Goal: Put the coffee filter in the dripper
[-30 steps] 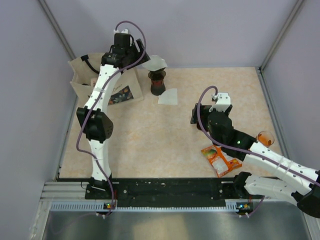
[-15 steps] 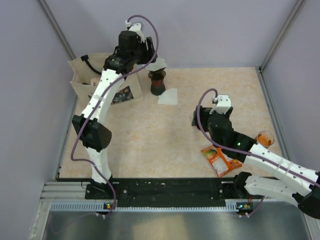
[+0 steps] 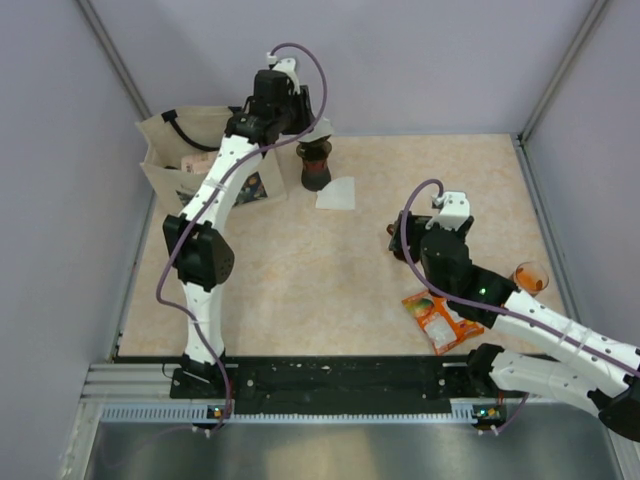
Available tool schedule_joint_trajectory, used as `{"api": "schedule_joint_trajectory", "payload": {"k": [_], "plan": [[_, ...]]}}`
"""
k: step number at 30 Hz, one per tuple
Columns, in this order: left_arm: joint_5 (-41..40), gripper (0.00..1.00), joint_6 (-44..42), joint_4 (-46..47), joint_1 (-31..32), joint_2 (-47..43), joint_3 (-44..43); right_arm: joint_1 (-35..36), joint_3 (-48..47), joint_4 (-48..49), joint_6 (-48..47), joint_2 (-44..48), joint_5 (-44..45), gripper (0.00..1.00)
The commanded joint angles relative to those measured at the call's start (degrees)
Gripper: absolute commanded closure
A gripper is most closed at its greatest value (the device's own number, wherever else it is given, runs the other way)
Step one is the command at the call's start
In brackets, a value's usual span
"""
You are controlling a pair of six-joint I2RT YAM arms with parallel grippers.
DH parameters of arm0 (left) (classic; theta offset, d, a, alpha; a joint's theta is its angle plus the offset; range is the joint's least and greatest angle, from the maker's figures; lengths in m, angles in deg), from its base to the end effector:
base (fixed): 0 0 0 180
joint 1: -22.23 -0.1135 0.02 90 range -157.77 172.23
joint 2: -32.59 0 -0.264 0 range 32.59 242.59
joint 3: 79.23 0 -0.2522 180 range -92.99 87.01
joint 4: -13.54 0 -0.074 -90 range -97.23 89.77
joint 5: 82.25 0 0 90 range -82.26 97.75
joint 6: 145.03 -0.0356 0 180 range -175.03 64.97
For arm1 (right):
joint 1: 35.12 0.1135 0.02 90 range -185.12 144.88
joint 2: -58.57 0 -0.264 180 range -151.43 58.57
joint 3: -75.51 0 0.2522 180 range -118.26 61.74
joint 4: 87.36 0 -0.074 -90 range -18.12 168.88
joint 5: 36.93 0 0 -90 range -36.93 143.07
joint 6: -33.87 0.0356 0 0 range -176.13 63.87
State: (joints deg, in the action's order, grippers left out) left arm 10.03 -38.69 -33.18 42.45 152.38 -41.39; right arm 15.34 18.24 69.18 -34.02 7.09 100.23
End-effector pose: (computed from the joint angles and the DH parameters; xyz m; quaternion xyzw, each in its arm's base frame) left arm 0.4539 -0.1687 0.3934 0.0392 0.8393 -0.1859 0.5094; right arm 0.1475 0.1377 0.3157 0.0477 0.7752 0.0597 0.6271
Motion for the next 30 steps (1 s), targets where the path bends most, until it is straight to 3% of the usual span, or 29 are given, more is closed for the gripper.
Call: {"api": "schedule_joint_trajectory", "payload": {"k": [1,14,30], "plan": [[-1.1,0.55,-1.1,4.6,0.1,1.4,-3.1,-0.5,0.2,-0.1,0.3,1.2,1.9,0.03],[-4.0,0.58,-1.6,10.1,-0.2,10.8,-9.2,-0.5,0.7,-0.8,0.3,1.5,3.0,0.03],[0.1,0.59,-3.0,8.3,-0.4,10.6,-7.8,-0.5,1.3,-0.2,0.5,0.7,3.1,0.03]]}}
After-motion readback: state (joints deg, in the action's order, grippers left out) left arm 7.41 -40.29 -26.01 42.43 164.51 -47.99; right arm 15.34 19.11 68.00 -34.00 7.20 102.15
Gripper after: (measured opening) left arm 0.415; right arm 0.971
